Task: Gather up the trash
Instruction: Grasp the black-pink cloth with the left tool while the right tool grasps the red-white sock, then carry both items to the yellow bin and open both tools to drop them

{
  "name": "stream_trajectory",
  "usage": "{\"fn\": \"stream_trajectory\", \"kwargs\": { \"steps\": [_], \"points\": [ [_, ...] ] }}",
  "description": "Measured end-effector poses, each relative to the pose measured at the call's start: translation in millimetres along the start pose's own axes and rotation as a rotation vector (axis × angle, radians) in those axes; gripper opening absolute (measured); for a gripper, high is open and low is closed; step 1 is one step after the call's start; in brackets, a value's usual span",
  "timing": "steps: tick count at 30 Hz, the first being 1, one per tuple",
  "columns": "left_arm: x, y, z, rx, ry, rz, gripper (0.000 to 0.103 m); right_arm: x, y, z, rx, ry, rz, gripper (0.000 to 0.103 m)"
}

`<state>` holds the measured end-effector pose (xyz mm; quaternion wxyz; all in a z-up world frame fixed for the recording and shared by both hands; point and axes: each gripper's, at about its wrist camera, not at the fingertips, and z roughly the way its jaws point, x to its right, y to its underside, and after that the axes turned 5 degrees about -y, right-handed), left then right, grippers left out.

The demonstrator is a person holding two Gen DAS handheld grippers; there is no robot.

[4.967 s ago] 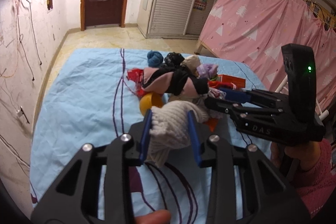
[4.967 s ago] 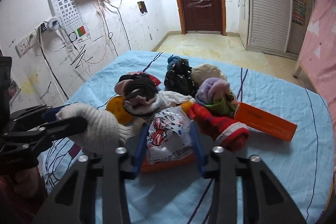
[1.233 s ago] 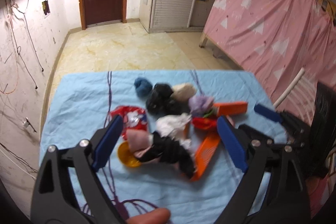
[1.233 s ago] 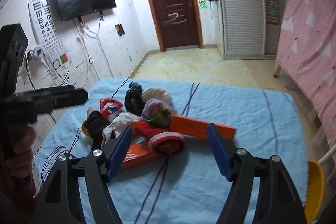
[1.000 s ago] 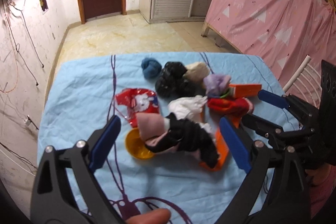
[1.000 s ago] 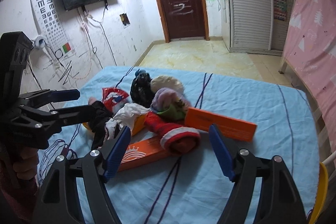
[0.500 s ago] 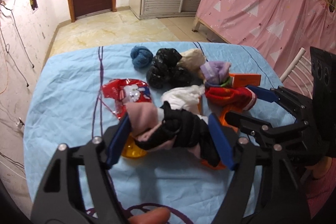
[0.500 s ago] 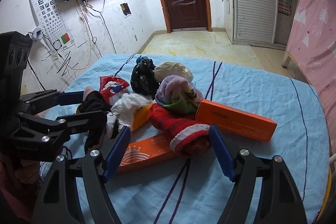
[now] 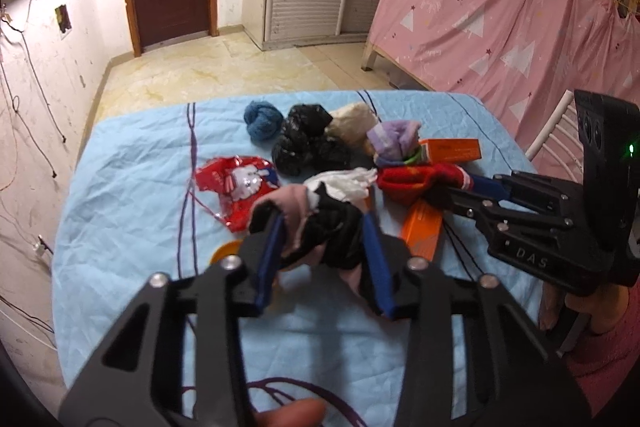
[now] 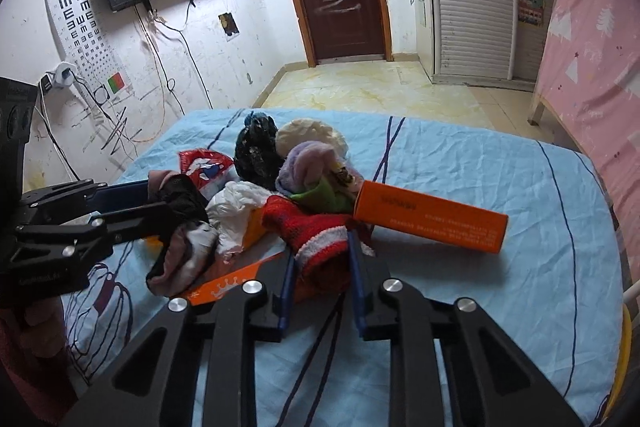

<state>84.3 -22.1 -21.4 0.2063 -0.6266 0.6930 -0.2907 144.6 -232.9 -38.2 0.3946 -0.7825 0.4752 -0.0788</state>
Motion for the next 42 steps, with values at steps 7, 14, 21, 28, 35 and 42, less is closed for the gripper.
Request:
{"fn": "stream_trajectory", "kwargs": {
  "steps": [7, 14, 21, 28, 35, 42],
  "points": [
    [3.3, 2.3, 1.2, -0.008, -0.021, 0.014, 0.028, -2.5, 1.7, -17.7, 0.050, -0.013, 0.000, 0.016],
    [6.1, 3.2, -8.3, 0.012, -0.036, 0.007, 0.011, -6.0, 2.5, -37.7, 0.104, -0.050, 0.014, 0.016],
    [8.0, 3.3, -13.3, 0.020, -0.061, -0.001, 0.010, -8.0, 3.2, -54.7, 0.149, -0.054, 0.011, 0.017],
    [20.4, -3.4, -38.4, 0.083, -0.082, 0.022, 0.006, -4.5, 6.3, -75.2, 0.209, -0.050, 0.023, 0.017],
    [36.8, -12.3, -47.0, 0.112, -0.111, 0.053, 0.006, 8.8, 11.2, -93.3, 0.256, -0.043, 0.050, 0.017],
    [65.7, -24.9, -66.2, 0.182, -0.109, 0.110, 0.006, 34.4, 17.2, -121.4, 0.324, -0.008, 0.092, 0.017]
  ]
}}
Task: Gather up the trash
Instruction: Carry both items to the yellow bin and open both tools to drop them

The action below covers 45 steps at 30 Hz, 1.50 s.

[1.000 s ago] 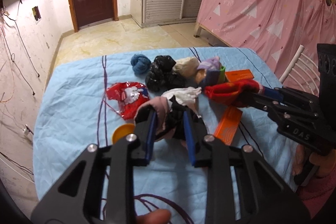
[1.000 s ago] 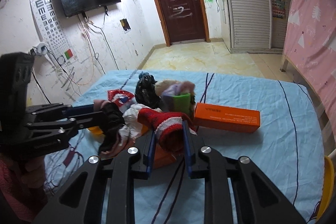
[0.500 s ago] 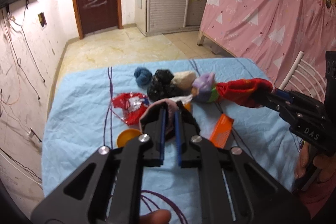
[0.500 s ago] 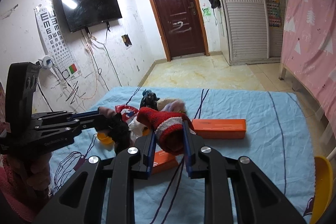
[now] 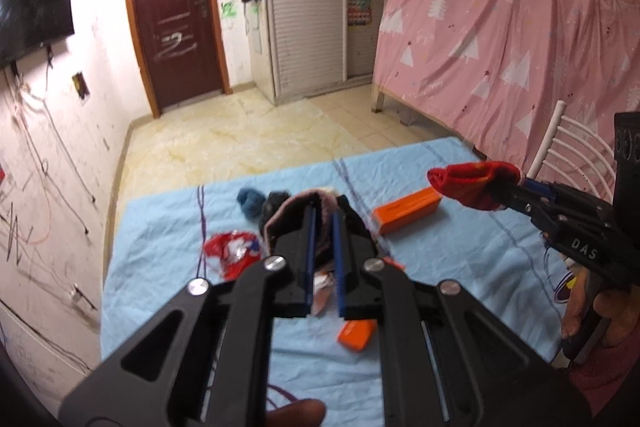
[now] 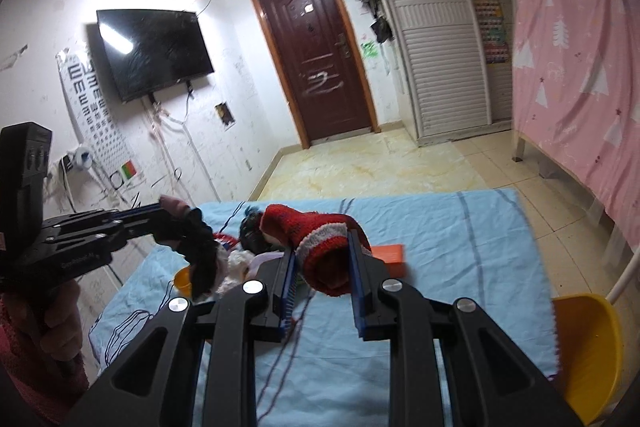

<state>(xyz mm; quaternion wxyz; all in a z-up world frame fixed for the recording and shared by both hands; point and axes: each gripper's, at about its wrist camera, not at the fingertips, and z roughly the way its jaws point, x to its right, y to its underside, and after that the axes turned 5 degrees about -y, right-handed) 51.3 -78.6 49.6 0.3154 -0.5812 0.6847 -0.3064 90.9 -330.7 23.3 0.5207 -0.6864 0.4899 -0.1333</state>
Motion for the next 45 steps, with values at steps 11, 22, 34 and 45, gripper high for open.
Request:
{"fn": "stream_trajectory", "kwargs": {
  "steps": [11, 22, 34, 45],
  "points": [
    [82.9, -32.9, -5.8, 0.061, 0.099, 0.124, 0.006, 53.3, 3.1, -58.1, 0.107, 0.105, 0.055, 0.017],
    [203.1, -61.2, 10.2, 0.068, 0.265, 0.244, 0.006, 131.3, 15.4, -136.4, 0.217, 0.273, 0.125, 0.017],
    [308.8, -65.5, 50.3, -0.022, 0.381, 0.325, 0.011, 201.9, 38.3, -181.3, 0.285, 0.367, 0.237, 0.017],
    [314.9, -65.3, 73.0, -0.074, 0.363, 0.291, 0.042, 221.8, 47.0, -168.0, 0.230, 0.355, 0.283, 0.018]
  ]
}}
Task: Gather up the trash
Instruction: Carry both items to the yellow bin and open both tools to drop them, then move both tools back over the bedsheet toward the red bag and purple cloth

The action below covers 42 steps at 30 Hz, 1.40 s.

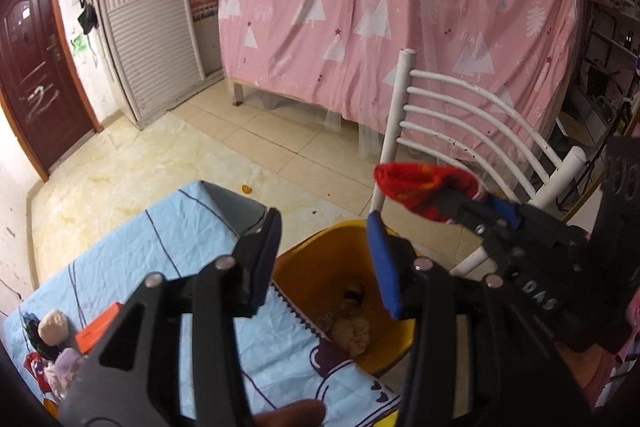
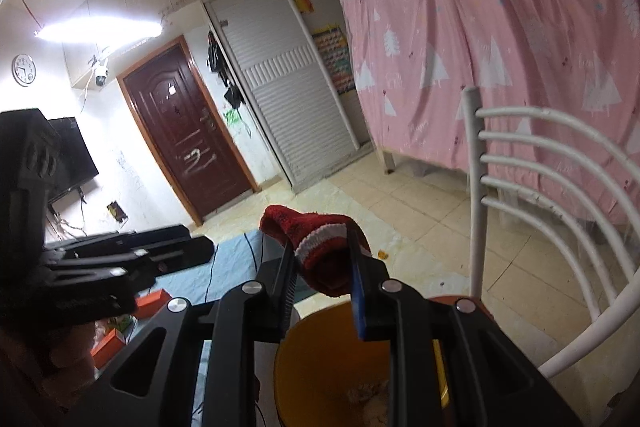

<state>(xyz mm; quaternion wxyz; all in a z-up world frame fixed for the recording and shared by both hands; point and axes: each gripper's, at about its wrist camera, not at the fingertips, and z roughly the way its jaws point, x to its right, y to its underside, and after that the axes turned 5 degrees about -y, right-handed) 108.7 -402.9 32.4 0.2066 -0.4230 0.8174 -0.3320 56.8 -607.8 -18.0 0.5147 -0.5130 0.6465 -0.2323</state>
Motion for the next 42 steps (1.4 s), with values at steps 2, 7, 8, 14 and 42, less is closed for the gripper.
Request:
{"fn": "stream_trajectory", "kwargs": {
  "steps": [2, 7, 8, 14, 42],
  "points": [
    [-3.8, -0.3, -1.4, -0.001, -0.004, -0.014, 0.042, -3.2, 3.1, 8.5, -0.033, 0.006, -0.004, 0.025],
    [-17.7, 0.9, -11.2, 0.005, -0.008, -0.047, 0.042, -12.7, 6.3, 15.4, -0.049, 0.020, -0.014, 0.050],
    [-20.6, 1.7, -13.2, 0.007, -0.007, -0.052, 0.042, -14.9, 5.9, 15.4, -0.047, 0.022, -0.016, 0.050],
    [-41.0, 8.4, -30.9, 0.023, -0.004, -0.095, 0.042, -33.4, 2.1, 18.5, -0.054, 0.010, -0.049, 0.050],
    [-222.3, 90.9, -111.6, 0.060, -0.195, -0.362, 0.044, -216.7, 34.1, 92.3, -0.234, -0.202, -0.290, 0.062]
  ]
}}
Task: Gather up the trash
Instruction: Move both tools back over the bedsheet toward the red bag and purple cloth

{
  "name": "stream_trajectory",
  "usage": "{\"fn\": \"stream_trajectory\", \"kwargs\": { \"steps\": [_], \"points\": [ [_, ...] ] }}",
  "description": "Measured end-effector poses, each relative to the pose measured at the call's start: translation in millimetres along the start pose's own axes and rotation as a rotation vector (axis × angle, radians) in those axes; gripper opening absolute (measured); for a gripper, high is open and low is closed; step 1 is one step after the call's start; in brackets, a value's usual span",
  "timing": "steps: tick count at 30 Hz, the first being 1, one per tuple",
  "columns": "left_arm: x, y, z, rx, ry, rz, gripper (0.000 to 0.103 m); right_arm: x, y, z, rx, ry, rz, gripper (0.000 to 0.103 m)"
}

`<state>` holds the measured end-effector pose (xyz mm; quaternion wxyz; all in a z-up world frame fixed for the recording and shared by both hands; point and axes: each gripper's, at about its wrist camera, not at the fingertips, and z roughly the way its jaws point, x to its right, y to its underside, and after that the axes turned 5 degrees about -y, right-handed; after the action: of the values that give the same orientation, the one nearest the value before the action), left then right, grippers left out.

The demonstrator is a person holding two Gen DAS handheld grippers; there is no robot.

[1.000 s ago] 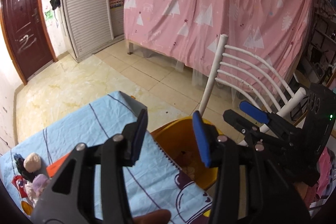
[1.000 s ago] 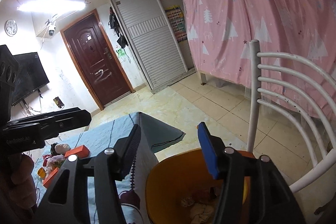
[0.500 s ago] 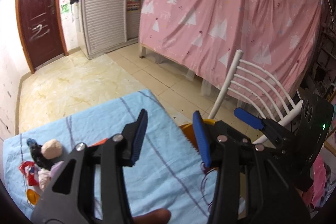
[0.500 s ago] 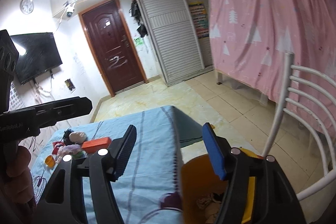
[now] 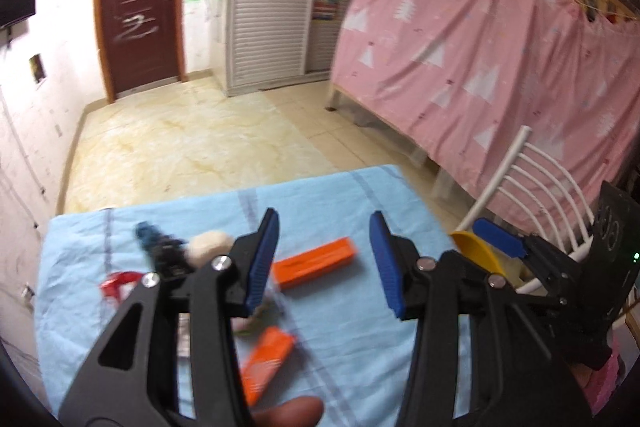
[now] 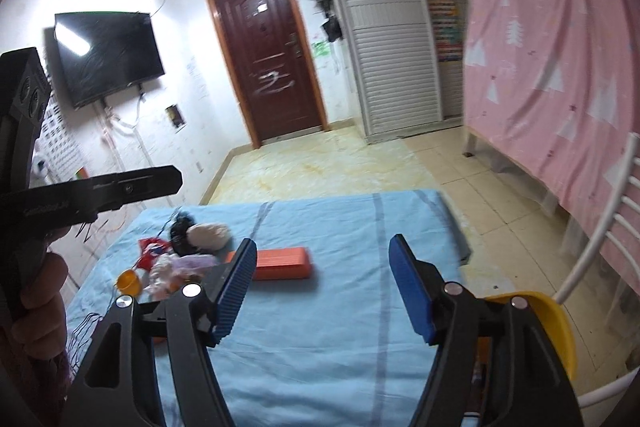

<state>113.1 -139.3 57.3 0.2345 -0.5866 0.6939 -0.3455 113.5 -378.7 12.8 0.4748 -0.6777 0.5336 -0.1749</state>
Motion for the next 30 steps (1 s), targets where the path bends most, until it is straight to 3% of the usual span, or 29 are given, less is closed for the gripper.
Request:
{"fn": "stream_trajectory", "kwargs": {
  "steps": [8, 15, 30],
  "points": [
    [-77.4, 6.4, -6.0, -0.004, -0.125, -0.056, 0.047, -46.5, -2.4, 34.6, -0.075, -0.071, -0.055, 0.063],
    [-125.5, 20.8, 0.3, -0.048, -0.186, -0.111, 0.053, -78.7, 0.5, 61.1, -0.129, -0.107, -0.097, 0.064],
    [-172.9, 56.6, 48.4, -0.240, -0.159, -0.221, 0.056, -122.5, 9.4, 113.2, -0.247, -0.167, -0.172, 0.066]
  ]
}}
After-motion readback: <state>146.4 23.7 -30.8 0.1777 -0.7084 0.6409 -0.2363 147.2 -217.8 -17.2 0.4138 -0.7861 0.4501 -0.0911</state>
